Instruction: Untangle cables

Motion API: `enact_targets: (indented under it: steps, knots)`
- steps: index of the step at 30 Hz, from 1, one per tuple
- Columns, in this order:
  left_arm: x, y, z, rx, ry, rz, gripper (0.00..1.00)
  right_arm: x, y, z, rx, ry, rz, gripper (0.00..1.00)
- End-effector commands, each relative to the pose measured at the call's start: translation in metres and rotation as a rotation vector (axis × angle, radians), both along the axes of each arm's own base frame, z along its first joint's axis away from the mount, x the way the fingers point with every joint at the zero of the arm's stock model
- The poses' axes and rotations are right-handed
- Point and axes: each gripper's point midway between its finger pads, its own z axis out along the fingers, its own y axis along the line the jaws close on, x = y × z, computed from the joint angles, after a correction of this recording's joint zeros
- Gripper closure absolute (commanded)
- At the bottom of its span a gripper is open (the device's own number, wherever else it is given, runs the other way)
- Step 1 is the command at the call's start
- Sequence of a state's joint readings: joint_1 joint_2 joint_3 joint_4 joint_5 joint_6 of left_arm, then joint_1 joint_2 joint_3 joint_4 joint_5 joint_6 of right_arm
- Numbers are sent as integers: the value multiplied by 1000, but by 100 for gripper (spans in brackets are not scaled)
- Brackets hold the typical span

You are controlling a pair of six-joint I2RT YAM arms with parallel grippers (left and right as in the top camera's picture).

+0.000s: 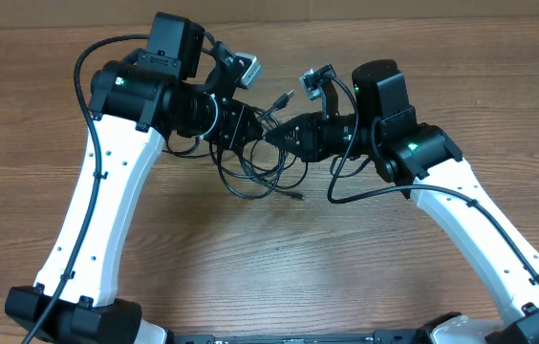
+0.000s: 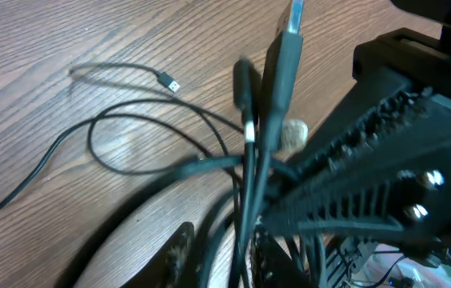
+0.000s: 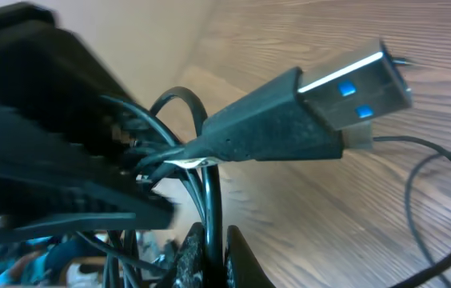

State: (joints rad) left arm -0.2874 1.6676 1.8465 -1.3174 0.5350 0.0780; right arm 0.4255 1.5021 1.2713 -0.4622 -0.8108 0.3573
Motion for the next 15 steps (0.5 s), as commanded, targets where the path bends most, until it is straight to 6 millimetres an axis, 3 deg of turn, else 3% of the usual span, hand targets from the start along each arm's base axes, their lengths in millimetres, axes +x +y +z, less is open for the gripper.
enact_targets:
  steps: [1, 5, 7, 12, 15]
  knots:
    - [-1, -2, 6, -10, -15, -11, 78, -10, 5, 10, 51, -8, 72, 96]
    - [0, 0, 4, 6, -18, -3, 83, -7, 3, 7, 35, -8, 52, 96]
    - [1, 6, 1, 42, -20, 13, 86, 3, -5, -5, -27, 14, -30, 96]
    - [3, 39, -16, 216, -1, 101, 89, 33, -63, -62, -339, 146, -432, 96]
    - [2, 55, -23, 305, 12, 145, 90, 36, -89, -78, -467, 148, -536, 96]
